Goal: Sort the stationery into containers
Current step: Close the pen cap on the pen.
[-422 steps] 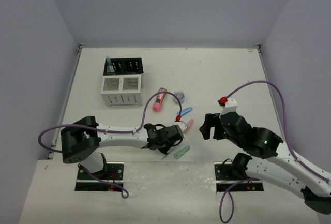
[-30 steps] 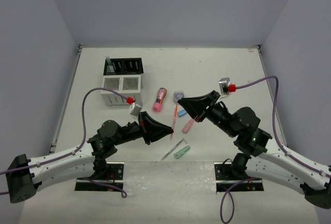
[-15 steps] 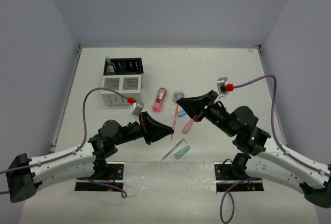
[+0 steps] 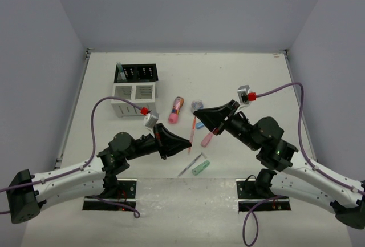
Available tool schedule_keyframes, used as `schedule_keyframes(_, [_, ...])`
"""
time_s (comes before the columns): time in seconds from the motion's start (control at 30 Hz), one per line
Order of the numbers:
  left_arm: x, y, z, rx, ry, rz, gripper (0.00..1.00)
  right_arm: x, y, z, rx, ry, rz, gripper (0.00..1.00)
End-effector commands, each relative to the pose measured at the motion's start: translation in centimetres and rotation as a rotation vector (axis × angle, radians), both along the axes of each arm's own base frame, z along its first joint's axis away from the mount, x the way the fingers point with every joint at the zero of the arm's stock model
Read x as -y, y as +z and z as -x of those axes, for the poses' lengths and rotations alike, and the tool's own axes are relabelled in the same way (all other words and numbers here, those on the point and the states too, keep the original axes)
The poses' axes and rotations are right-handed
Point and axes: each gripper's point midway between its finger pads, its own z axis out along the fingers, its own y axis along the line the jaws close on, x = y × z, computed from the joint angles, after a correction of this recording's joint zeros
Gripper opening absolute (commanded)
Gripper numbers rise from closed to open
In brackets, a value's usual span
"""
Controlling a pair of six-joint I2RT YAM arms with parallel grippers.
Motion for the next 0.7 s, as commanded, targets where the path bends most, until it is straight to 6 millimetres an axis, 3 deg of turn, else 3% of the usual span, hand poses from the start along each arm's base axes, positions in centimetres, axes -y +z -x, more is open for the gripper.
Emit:
schedule_keyframes(0.0, [-0.3, 2.5, -0.6, 0.077, 0.041, 0.037, 0.00, 0.1, 0.7, 0.7, 0.015, 0.030, -0.016, 0.00])
schedule_keyframes(0.2, [-0.7, 3.0, -0.9, 0.097, 0.065, 0.033, 0.00, 0.5, 0.5, 0.8, 0.011, 0.025, -0.022, 0.00])
schedule_keyframes(0.67, [-0.9, 4.5, -1.1, 0.152, 0.082, 0.046, 0.00, -0.8, -0.9, 0.8, -0.020, 0.060, 0.004, 0.00])
